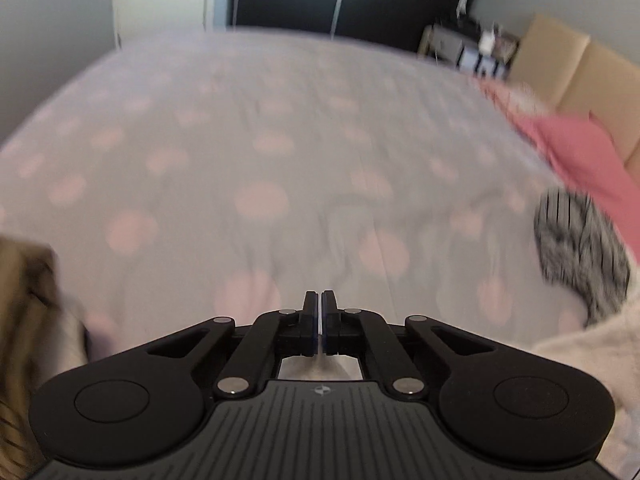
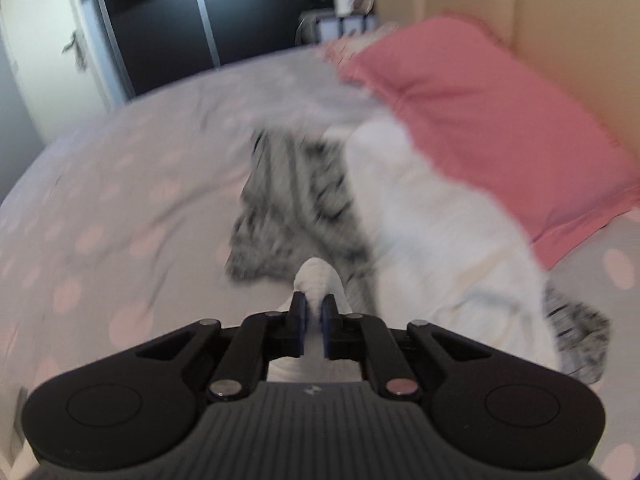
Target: Fold clothes
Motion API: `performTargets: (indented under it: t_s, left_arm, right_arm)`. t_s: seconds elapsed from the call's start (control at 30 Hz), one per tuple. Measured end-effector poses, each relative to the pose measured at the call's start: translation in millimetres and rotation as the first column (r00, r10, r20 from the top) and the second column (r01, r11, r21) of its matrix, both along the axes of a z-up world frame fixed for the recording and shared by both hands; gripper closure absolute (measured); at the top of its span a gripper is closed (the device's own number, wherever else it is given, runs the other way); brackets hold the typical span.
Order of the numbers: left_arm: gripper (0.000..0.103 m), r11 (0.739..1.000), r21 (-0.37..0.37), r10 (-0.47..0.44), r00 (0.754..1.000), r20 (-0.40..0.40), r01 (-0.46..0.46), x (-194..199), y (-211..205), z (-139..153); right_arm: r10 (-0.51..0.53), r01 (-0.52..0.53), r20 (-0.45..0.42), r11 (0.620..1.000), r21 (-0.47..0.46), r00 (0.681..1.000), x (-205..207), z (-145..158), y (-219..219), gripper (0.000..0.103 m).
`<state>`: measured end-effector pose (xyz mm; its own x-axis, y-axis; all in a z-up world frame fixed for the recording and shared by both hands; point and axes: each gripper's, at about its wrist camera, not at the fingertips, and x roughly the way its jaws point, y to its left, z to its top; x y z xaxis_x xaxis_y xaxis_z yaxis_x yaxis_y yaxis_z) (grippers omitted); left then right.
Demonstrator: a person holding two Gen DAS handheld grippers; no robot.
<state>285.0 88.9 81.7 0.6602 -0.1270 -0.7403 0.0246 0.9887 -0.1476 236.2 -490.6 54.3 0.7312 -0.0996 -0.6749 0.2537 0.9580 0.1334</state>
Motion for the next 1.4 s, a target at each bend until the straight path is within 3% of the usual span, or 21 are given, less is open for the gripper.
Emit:
performTargets:
  t_s: [0.1,0.2,0.3,0.4,0.57,0.67,0.77,0.87,0.93,1.07,1.17,1.33,1.4]
  left_arm:
    - [0.103,0.999,0.027,0.042,0.991,0.131,-0.046,-8,21,44]
    - [0.103,0.994,0.058,0.076,0.965,0.251,-0.094,-20,41,82]
    - [0.103,0.987,0.088,0.103,0.944,0.312,-0.136,-33,57,101]
    - [0.103,0.98,0.144,0.096,0.959,0.268,-0.138,-42,65,89]
    - [0.103,0.951,0.297,0.042,0.99,0.131,-0.08,-57,60,34]
    - [0.103,0.938,0.343,0.045,0.998,0.042,-0.057,-72,63,4]
    - [0.103,0.926,0.378,0.022,1.0,-0.021,-0.013,-87,63,-15]
    - [0.103,0.876,0.477,-0.028,0.994,-0.105,0.076,-105,60,-34]
    - [0.103,0.859,0.495,-0.048,0.983,-0.177,0.132,-114,60,-51]
    - [0.103,0.863,0.473,-0.056,0.964,-0.262,0.179,-122,64,-79]
    - [0.102,0.854,0.471,-0.092,0.956,-0.28,0.22,-130,60,-79]
    - [0.077,0.831,0.468,-0.177,0.942,-0.287,0.299,-147,44,-69]
    - [0.075,0.832,0.469,-0.193,0.947,-0.255,0.296,-151,34,-70]
  right_arm:
    - [-0.075,0.078,0.093,0.997,-0.028,0.993,-17,25,-14,0.094]
    - [-0.163,0.166,0.163,0.986,-0.007,0.973,-35,44,-34,0.094]
    - [-0.249,0.248,0.192,0.968,0.03,0.949,-51,53,-52,0.094]
    - [-0.313,0.308,0.186,0.95,0.056,0.931,-65,53,-67,0.094]
    - [-0.379,0.375,0.119,0.925,0.051,0.918,-77,36,-82,0.094]
    - [-0.424,0.422,0.077,0.905,0.041,0.902,-87,29,-93,0.094]
    - [-0.487,0.487,0.033,0.873,-0.002,0.873,-103,23,-107,0.094]
    - [-0.549,0.549,-0.036,0.836,-0.008,0.835,-120,5,-125,0.094]
    - [-0.572,0.573,-0.097,0.819,-0.023,0.815,-127,-11,-133,0.094]
    - [-0.571,0.58,-0.216,0.814,-0.027,0.792,-133,-41,-143,0.093]
    - [-0.55,0.562,-0.246,0.827,-0.024,0.798,-137,-47,-143,0.089]
    - [-0.508,0.496,-0.186,0.861,-0.11,0.841,-135,-28,-126,0.083]
    - [-0.462,0.439,-0.156,0.884,-0.16,0.873,-131,-19,-110,0.081]
